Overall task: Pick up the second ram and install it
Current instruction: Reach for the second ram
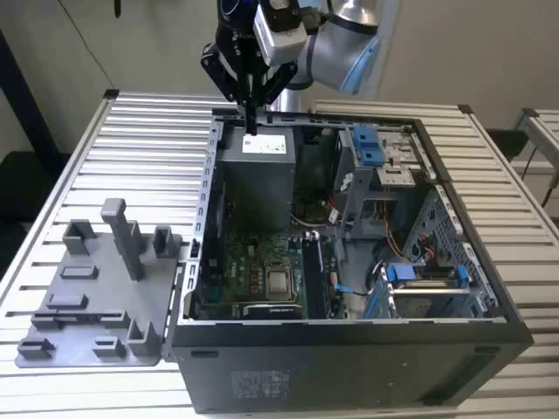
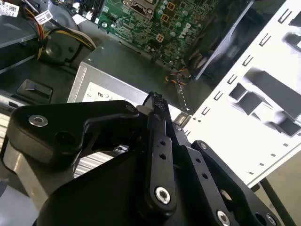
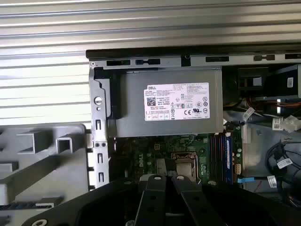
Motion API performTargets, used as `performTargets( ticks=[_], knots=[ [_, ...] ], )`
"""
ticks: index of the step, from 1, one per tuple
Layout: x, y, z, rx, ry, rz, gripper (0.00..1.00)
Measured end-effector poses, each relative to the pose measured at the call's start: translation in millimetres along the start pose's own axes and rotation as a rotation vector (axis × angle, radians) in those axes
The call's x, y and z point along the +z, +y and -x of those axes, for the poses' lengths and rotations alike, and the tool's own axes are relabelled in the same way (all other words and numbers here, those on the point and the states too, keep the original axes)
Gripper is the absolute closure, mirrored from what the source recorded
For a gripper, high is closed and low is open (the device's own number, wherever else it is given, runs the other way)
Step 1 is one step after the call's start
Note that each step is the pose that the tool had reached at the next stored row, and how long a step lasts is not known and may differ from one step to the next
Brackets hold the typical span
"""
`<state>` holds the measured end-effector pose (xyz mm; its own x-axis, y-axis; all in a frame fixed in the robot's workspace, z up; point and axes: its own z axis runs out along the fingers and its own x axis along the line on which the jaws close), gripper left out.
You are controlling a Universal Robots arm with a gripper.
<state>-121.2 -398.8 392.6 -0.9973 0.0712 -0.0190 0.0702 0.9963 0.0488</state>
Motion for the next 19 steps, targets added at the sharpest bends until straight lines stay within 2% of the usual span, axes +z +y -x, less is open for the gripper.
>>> performTargets(
  ticks=[19],
  knots=[
    [0.0,0.0,-0.1,-0.001,0.0000,-0.0017,0.89]
  ],
)
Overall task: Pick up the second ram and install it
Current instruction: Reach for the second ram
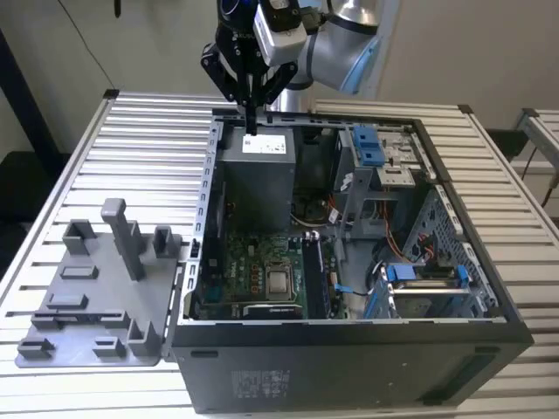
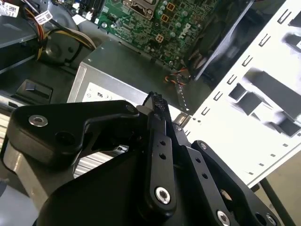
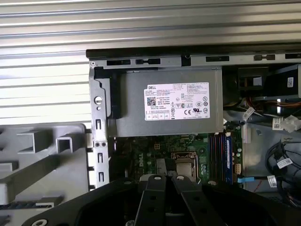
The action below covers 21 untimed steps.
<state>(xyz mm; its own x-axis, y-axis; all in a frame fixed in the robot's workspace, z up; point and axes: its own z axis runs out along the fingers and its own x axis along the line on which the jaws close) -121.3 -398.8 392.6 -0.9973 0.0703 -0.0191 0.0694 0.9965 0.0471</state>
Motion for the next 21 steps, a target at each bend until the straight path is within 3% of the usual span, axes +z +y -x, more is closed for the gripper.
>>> performTargets(
  ticks=[5,10,14,21],
  knots=[
    [0.0,0.0,-0.1,0.000,0.0000,-0.0003,0.89],
    [-0.2,-0.6,-9.0,0.000,-0.0062,0.0001,0.89],
    [-0.5,-1.5,-21.9,-0.001,-0.0204,0.0011,0.89],
    [-1.0,-3.2,-45.9,-0.002,-0.0533,0.0035,0.89]
  ],
)
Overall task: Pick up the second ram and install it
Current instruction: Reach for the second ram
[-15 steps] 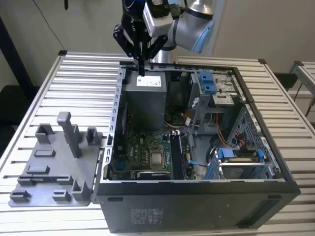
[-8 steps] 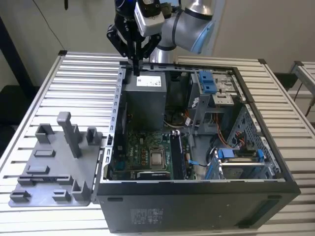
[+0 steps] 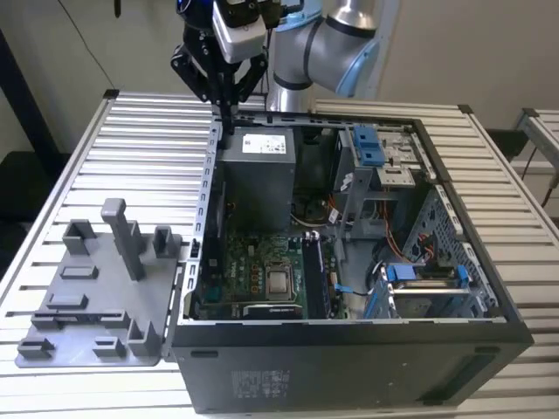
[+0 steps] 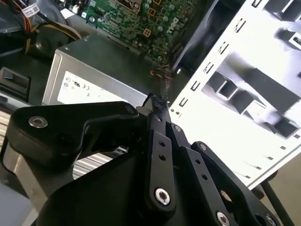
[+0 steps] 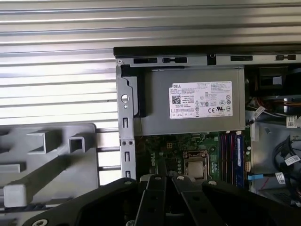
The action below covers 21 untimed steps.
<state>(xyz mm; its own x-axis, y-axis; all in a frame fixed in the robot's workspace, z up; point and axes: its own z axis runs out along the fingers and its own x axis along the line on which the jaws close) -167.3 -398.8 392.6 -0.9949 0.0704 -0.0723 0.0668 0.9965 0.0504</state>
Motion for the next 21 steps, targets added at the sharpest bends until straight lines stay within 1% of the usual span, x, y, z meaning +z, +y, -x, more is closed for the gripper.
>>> performTargets(
  ticks=[5,10,21],
  knots=[
    [-1.2,-1.1,-15.2,-0.001,-0.0203,0.0014,0.89],
    [-2.3,-2.0,-29.8,-0.002,-0.0392,0.0027,0.89],
    [-4.9,-4.9,-64.1,-0.004,-0.0835,0.0059,0.89]
  ],
)
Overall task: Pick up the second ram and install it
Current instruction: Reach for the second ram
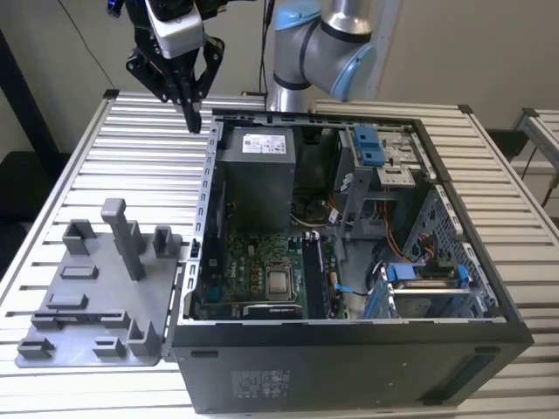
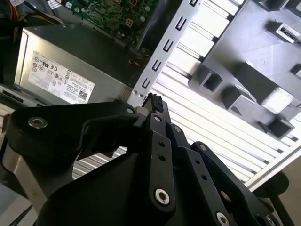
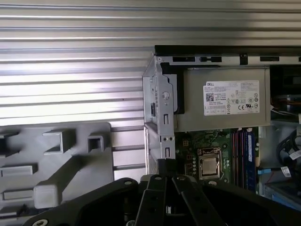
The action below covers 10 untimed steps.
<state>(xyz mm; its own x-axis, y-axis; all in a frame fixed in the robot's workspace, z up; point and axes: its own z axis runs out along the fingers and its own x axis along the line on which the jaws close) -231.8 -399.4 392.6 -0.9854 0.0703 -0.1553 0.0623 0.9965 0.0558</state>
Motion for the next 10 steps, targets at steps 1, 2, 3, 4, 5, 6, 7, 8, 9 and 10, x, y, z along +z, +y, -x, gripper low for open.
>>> performTargets(
  ticks=[1,2,3,4,5,6,7,8,9,10],
  knots=[
    [-0.4,-0.2,-2.7,0.000,-0.0035,0.0003,0.89],
    [-0.9,-0.4,-5.7,0.000,-0.0072,0.0005,0.89],
    [-1.4,-0.7,-8.7,-0.001,-0.0113,0.0008,0.89],
    [-1.9,-0.9,-11.8,-0.001,-0.0152,0.0011,0.89],
    [-2.4,-1.1,-14.7,-0.001,-0.0191,0.0014,0.89],
    [-2.9,-1.4,-17.8,-0.001,-0.0232,0.0016,0.89],
    [-3.3,-1.5,-20.5,-0.001,-0.0269,0.0019,0.89],
    [-3.8,-1.8,-23.7,-0.001,-0.0308,0.0021,0.89],
    [-4.3,-2.0,-26.6,-0.002,-0.0346,0.0025,0.89],
    [-4.8,-2.3,-29.9,-0.002,-0.0381,0.0027,0.89]
  ],
)
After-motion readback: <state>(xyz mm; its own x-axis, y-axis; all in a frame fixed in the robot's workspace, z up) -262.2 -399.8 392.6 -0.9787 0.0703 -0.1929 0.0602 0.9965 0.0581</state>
